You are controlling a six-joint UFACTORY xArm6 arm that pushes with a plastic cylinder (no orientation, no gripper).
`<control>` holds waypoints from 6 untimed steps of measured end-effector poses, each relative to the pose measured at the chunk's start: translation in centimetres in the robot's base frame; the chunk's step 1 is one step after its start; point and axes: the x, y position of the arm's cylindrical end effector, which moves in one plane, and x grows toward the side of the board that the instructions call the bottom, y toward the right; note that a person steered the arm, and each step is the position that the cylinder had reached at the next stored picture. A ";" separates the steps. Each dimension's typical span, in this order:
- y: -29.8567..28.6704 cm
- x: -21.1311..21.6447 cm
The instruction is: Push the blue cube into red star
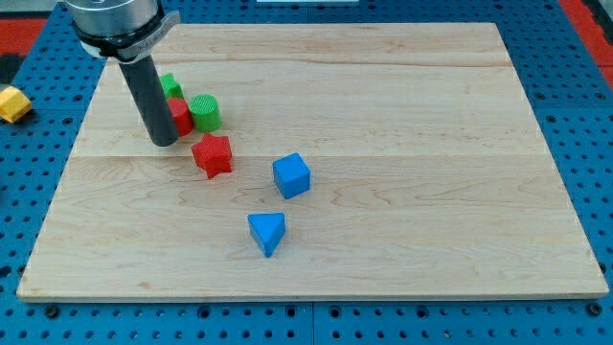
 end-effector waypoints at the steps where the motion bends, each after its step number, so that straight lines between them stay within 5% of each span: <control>1: 7.4 -0.1; 3: 22.6 2.5; 4: 21.1 7.2; 6: 7.0 4.0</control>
